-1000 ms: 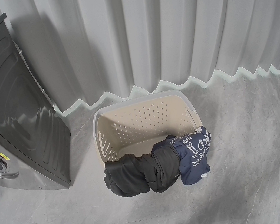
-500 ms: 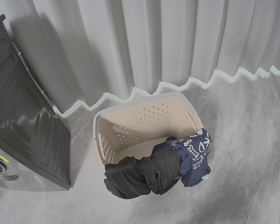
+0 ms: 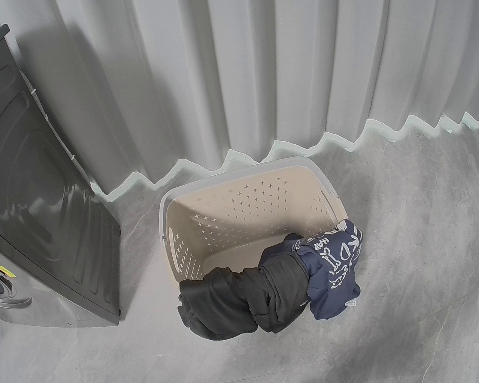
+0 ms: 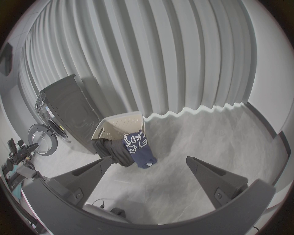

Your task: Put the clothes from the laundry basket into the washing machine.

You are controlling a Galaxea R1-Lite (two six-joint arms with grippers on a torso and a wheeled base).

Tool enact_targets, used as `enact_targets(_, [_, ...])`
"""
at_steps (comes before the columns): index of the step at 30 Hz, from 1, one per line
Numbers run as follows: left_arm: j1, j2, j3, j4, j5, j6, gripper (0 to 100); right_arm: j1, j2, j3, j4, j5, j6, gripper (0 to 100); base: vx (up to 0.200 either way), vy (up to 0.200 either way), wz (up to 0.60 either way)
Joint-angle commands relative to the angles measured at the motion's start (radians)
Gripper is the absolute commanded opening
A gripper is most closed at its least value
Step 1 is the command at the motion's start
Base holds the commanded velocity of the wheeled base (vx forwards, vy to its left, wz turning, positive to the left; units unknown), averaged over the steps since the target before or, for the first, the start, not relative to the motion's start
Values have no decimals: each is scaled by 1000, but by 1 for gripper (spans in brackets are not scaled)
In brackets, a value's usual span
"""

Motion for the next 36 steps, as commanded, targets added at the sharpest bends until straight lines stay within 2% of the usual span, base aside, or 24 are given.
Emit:
enact_targets(1, [1,-18,16,0,-2,1,100,89,458,26,-212,25,37,100,0,0,0])
enact_targets(4, [1,-18,16,0,-2,1,100,135,542,28,-307,23,40,100,0,0,0])
enact_targets(7, [1,-18,16,0,-2,0,100,149,619,28,-374,16,40,100,0,0,0])
enact_targets(17, [1,-18,16,0,-2,0,100,189,846,-29,-506,9,36,100,0,0,0])
enact_targets(21, [1,-18,16,0,-2,0,100,237,940,-35,-583,-38,43,100,0,0,0])
enact_targets(22, [1,-18,16,0,-2,0,100,237,940,-35,-583,-38,43,100,0,0,0])
enact_targets(24, [1,-18,16,0,-2,0,100,283,1033,-37,-675,-72,51,100,0,0,0])
enact_targets(29, [1,-18,16,0,-2,0,100,319,1168,-58,-835,-115,65,100,0,0,0])
enact_targets(32, [1,-18,16,0,-2,0,100,321,1223,-74,-881,-121,68,100,0,0,0])
enact_targets(36, [1,-18,16,0,-2,0,100,332,1271,-115,-881,-119,72,100,0,0,0])
